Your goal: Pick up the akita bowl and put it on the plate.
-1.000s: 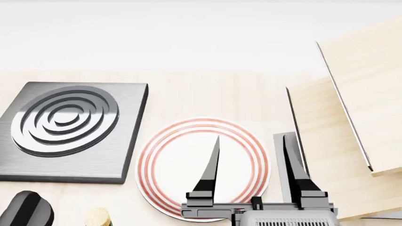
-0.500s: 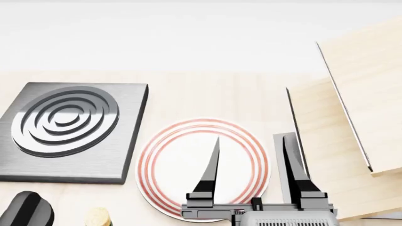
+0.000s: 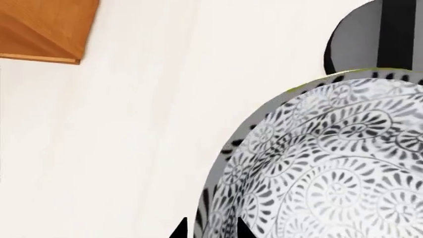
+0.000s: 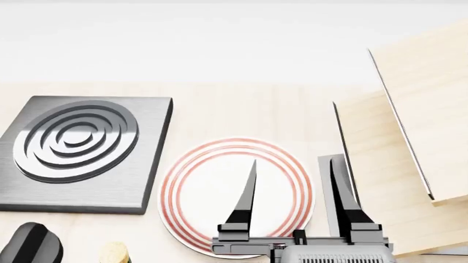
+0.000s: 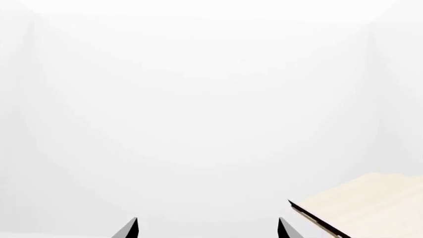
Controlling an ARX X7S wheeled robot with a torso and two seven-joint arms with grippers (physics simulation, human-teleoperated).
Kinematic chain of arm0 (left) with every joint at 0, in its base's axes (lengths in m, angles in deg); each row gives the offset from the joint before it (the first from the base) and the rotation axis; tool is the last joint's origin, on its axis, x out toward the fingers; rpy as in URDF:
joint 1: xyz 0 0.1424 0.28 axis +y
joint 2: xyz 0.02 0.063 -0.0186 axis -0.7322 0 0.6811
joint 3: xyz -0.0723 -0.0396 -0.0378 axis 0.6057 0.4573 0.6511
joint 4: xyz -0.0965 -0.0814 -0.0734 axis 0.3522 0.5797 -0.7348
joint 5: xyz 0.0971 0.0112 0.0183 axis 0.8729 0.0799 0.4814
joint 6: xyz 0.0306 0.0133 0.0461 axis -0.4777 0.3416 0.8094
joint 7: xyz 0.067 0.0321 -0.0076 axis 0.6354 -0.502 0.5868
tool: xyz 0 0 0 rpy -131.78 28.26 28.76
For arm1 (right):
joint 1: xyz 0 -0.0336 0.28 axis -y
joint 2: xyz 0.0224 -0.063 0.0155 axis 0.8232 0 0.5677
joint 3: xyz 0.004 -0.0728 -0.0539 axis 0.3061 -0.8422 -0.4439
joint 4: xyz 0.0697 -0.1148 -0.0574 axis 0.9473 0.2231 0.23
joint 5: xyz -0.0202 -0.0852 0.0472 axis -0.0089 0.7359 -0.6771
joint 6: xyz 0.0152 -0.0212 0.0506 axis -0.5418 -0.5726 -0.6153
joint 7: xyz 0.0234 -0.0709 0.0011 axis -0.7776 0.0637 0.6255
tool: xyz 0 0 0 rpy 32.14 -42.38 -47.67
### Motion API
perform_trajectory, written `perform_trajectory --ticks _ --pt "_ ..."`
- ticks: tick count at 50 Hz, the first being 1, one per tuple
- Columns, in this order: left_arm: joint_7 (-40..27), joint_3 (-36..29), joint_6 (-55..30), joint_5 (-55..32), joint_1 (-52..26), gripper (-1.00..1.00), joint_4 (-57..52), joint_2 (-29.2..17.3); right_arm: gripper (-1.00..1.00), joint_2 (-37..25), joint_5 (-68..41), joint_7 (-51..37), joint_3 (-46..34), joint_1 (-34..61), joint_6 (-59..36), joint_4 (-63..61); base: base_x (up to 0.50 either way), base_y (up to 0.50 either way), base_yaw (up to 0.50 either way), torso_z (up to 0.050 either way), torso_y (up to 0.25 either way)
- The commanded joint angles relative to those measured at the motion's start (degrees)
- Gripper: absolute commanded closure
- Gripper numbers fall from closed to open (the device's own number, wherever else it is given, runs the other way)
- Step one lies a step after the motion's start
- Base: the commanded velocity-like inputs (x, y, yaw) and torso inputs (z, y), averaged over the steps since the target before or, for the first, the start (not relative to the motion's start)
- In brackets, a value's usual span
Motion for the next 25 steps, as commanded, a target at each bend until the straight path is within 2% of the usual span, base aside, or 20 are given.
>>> perform_trajectory --ticks 1,16,22,25 --pt "-0.72 2.26 0.47 0.28 2.4 1.0 -1.88 -1.18 -1.0 -0.1 -0.21 -0.14 -0.09 -0.03 0.01 -0.05 0.0 0.0 0.0 0.0 0.0" --pt "-2.8 9.71 3.28 -3.0 7.43 1.0 -8.59 -4.52 -1.0 -0.2 -0.22 -0.38 -0.24 0.2 -0.07 -0.03 0.0 0.0 0.0 -0.001 0.0" --pt "-3.94 15.57 4.38 -5.02 10.3 1.0 -12.35 -6.09 -1.0 -0.32 -0.35 -0.45 -0.24 0.24 -0.17 -0.18 0.0 0.0 0.0 0.0 0.0" --pt "-3.75 20.52 5.2 -5.57 11.61 1.0 -15.04 -6.0 -1.0 -0.41 -0.45 -0.49 -0.21 0.21 -0.15 -0.36 0.0 0.0 0.0 0.0 0.0"
